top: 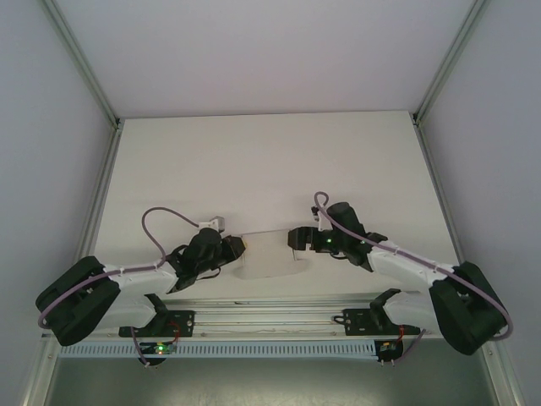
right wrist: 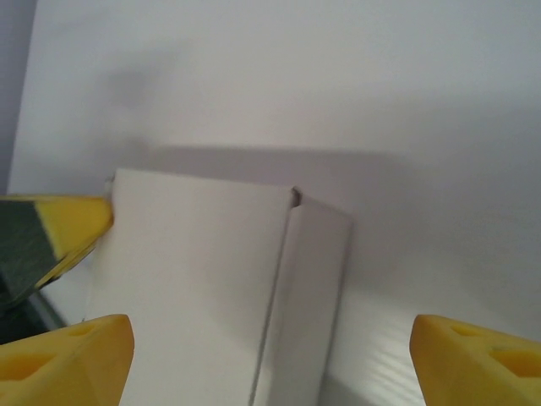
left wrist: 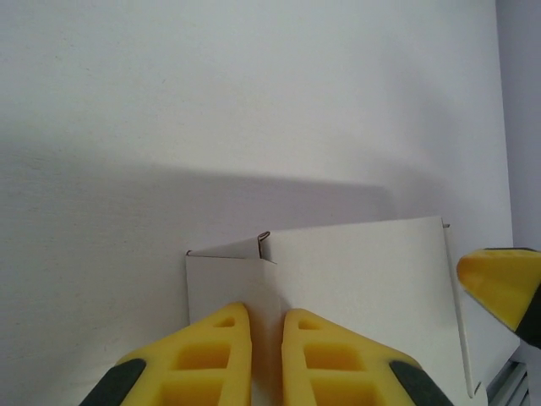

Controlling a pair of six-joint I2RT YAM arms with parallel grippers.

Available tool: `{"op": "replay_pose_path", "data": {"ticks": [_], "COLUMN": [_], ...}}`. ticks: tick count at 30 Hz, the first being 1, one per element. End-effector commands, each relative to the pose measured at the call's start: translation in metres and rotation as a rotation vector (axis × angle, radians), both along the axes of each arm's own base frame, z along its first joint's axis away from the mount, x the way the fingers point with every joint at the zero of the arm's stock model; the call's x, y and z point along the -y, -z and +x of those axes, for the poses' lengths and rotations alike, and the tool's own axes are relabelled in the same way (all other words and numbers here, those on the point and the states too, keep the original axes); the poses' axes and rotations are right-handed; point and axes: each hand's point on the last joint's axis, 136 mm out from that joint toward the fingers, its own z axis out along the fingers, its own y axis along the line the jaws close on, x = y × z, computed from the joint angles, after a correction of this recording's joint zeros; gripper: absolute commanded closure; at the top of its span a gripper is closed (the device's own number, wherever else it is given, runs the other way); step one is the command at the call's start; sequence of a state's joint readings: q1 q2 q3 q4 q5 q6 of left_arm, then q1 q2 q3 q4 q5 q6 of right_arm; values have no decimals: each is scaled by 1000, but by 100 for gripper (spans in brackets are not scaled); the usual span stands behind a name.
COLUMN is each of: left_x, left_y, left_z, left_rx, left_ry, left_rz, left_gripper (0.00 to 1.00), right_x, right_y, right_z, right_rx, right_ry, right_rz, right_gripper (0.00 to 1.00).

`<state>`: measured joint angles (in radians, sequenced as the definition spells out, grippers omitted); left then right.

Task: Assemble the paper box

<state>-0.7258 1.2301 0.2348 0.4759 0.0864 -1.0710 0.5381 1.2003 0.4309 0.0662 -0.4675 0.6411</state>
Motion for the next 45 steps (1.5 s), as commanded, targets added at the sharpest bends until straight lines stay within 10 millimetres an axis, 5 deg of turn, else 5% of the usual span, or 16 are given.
{"op": "replay_pose_path", "data": {"ticks": [1,13,36,42,45], "left_x": [-12,-18,-21,-28,-27], "left_y": [9,-2,19,16,10], "left_z": [2,1,-3,-5,-6], "left_rx": [15,59,9,18,34], "left_ry": [-53,-85,-102,-113,-98], "left_rz": [5,-44,-43,-16,-11], "left_gripper": [100,100,100,100,100], "right_x": [-14,-32,-42,-29,-29], "right_y": [-1,5,21,25,15], "right_z": [-19,-19,-17,-13,-11], "right_rx": [-146,-234,-260,-225,-196], "right_ry": [-85,-144,-159,-124,-117], "right_rz": [89,142,104,10,21], "right_gripper": [16,21,24,55,59]}}
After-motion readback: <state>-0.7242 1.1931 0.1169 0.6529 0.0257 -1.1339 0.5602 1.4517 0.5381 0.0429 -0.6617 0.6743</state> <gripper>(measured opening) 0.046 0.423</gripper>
